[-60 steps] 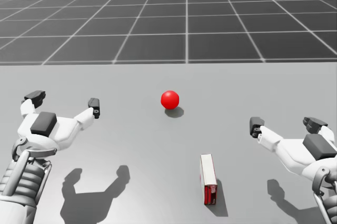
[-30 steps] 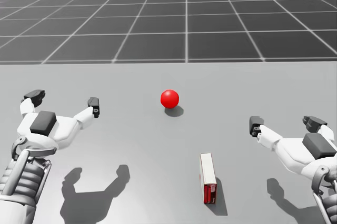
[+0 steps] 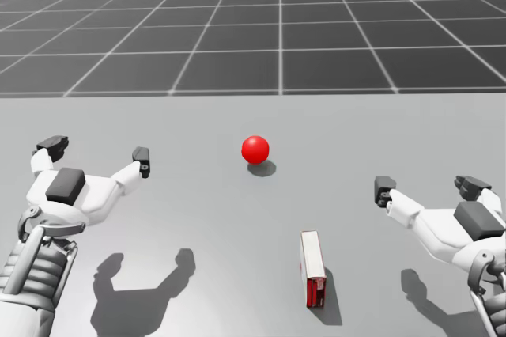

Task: Watch the red light. When it turns green, pick up the object.

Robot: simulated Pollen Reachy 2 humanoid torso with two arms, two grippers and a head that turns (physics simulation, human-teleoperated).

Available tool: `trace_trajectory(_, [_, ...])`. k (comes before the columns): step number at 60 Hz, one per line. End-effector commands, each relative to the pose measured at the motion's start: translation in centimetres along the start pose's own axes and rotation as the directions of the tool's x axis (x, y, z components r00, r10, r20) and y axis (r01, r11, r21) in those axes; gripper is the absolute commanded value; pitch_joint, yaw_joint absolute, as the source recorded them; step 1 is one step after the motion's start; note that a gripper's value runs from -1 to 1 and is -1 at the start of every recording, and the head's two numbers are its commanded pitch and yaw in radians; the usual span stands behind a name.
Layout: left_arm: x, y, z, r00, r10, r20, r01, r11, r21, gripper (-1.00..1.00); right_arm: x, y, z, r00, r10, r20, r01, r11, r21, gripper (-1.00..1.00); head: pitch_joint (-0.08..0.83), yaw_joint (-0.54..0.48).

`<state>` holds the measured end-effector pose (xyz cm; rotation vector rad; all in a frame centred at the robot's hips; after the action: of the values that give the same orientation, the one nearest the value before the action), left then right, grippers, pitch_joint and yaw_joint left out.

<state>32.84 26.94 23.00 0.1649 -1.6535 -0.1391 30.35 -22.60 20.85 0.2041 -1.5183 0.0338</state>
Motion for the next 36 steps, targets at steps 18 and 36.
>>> trace_trajectory(18, [0.04, 0.02, 0.04, 1.000, -0.002, 0.004, 0.002, 1.000, 0.001, -1.00, -0.19, 0.44, 0.03, 1.000, -0.017, 0.001, 0.017, 1.000, -0.001, -1.00, 0.443, 0.08])
trace_trajectory(36, [0.16, 0.11, 0.10, 1.000, 0.003, 0.007, -0.003, 1.000, 0.003, -1.00, -0.09, 0.50, 0.12, 1.000, -0.018, 0.006, 0.018, 1.000, 0.000, -1.00, 0.559, 0.00])
